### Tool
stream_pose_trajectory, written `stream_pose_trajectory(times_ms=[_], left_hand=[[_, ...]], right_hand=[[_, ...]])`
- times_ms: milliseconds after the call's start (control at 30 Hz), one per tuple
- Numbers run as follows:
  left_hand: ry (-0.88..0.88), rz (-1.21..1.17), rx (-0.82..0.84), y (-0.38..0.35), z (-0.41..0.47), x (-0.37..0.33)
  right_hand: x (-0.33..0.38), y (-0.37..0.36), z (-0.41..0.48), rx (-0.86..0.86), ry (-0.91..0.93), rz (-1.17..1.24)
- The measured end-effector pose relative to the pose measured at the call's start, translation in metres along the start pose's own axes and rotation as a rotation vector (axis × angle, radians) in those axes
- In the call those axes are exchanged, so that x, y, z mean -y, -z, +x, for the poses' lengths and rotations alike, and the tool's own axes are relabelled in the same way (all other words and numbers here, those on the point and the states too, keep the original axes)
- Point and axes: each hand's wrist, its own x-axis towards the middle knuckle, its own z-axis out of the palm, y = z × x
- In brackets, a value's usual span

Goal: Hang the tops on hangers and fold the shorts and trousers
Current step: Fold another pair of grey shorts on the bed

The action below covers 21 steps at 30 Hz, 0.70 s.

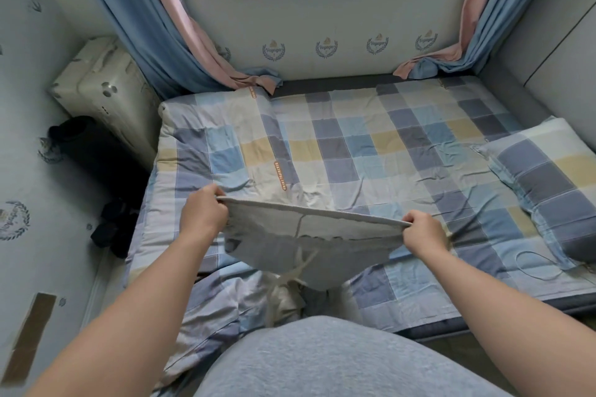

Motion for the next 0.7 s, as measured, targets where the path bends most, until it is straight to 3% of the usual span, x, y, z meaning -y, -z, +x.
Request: stream_pose_trajectory(times_ms=[67, 200, 300, 400, 500, 700], left_hand=[[0.064, 0.057, 0.050, -0.007, -0.001, 0.022], [0.222, 0.152, 0.165, -0.016, -0.004, 0.047], [0.422, -0.285, 0.218, -0.024, -0.003, 0.052], [0.569, -0.658, 0.249, -0.023, -0.003, 0.053], [0.634, -0.813, 0.253, -0.016, 0.004, 0.055], [0.413, -0.543, -0.067, 0.012, 0.028, 0.054]], right_hand=[[-0.010, 0.005, 0.007, -0.018, -0.096, 0.193], [-0.016, 0.010, 0.011, 0.043, -0.375, 0.805], [-0.016, 0.017, 0.015, 0.174, -0.493, 1.077], [-0.014, 0.023, 0.020, 0.220, -0.545, 1.161], [-0.010, 0.034, 0.024, 0.198, -0.584, 1.147], [-0.003, 0.057, 0.036, -0.008, -0.546, 1.051]])
